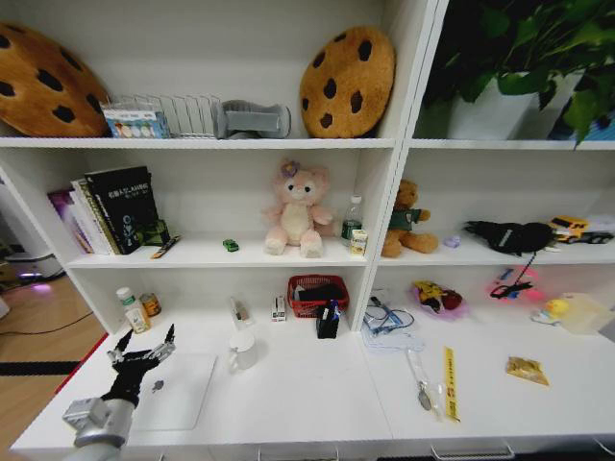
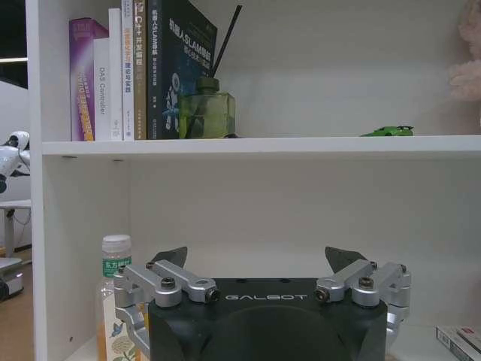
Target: Organize the objects on the table.
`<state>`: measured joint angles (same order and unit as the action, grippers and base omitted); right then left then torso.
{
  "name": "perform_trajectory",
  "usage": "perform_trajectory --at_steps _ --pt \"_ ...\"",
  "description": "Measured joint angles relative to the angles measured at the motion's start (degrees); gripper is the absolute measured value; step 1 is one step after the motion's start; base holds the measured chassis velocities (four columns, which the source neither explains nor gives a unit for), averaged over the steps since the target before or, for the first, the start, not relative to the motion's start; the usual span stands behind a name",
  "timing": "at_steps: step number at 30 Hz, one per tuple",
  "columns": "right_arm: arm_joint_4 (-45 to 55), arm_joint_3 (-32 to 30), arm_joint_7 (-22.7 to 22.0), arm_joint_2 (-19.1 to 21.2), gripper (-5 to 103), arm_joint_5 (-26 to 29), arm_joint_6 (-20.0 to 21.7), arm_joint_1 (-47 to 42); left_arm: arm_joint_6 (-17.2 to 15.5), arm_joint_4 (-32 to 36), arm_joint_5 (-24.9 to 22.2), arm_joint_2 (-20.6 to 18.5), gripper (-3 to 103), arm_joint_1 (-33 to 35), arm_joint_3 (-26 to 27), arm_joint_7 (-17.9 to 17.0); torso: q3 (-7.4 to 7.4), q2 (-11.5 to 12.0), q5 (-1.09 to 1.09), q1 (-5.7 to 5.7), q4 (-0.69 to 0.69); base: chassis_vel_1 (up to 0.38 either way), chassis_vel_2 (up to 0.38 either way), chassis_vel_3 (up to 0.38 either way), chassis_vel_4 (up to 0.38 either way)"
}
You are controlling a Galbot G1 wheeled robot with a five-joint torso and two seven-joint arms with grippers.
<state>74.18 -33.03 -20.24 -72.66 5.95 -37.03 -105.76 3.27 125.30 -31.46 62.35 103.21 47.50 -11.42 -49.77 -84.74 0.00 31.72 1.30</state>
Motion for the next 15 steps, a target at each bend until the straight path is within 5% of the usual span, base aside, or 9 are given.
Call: perform_trajectory --at_steps 15 --pt "-3.46 2.92 1.42 2.24 31 2.01 1.9 5.78 0.0 0.0 0.0 0.0 100 0.0 0.0 0.0 0.0 0.0 0.01 0.0 0.02 0.0 0.0 0.0 0.0"
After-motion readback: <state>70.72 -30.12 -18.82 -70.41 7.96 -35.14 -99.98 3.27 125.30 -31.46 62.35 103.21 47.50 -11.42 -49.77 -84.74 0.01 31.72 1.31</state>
